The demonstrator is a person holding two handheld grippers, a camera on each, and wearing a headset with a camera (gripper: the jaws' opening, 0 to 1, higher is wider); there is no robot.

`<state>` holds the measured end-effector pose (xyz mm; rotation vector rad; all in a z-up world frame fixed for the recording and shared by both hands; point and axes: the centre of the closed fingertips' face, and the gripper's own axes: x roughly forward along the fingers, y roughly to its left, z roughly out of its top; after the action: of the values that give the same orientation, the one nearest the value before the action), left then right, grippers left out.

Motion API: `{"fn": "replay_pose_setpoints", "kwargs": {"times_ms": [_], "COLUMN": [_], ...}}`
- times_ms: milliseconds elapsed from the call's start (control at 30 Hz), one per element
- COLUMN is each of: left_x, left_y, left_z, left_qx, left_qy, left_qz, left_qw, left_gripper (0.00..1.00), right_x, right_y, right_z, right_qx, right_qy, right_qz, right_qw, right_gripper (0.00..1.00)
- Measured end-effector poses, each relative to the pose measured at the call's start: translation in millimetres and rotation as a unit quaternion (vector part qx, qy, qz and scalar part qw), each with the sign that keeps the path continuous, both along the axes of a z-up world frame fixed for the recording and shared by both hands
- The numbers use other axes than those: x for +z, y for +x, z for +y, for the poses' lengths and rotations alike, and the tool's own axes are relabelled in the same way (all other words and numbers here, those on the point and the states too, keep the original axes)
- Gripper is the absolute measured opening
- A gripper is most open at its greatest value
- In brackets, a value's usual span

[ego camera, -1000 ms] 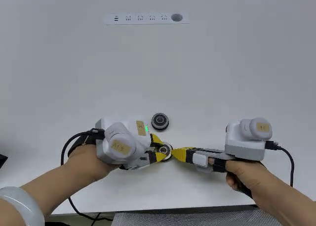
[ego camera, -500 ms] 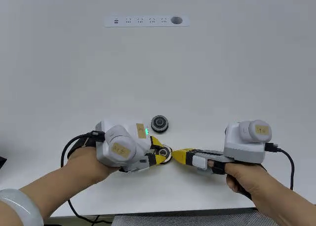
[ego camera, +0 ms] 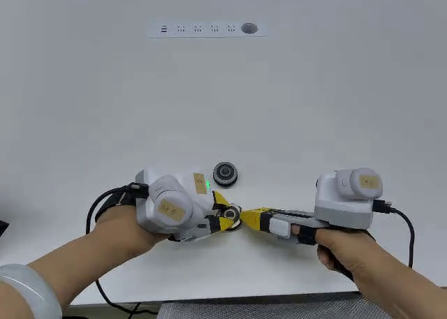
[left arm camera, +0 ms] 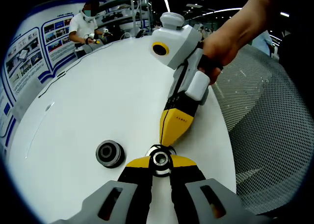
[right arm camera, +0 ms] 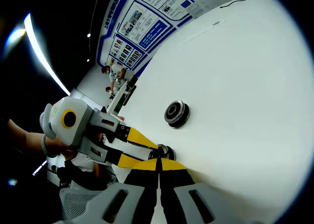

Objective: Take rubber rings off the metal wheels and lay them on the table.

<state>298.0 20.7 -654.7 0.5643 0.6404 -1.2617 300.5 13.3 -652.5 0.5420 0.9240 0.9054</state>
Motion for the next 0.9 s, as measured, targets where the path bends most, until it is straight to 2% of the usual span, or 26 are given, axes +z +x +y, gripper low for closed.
{"fn": "replay_pose_setpoints", "kwargs": {"times_ms": [667,900], "left_x": [0.9,0.9], "left_y": [0.3,0.3], "left_z": [-0.2,-0.1], "left_qx": [-0.003,-0.003], "left_qy": [-0.001,-0.001], "left_qz": [-0.001,-0.001], "left_qw": [1.0000,1.0000], "left_gripper": [0.12,0.12], "right_x": [4.4,12.9], "right_y": [0.4,-1.3], "right_z": [5.7,13.4], "right_qx": [0.006,0.018], "right_qy": [0.009,0.023], "right_qz": [-0.003,-0.011], "right_qw": [0.9999,0.9995], "right_gripper": [0.01,0.01]}}
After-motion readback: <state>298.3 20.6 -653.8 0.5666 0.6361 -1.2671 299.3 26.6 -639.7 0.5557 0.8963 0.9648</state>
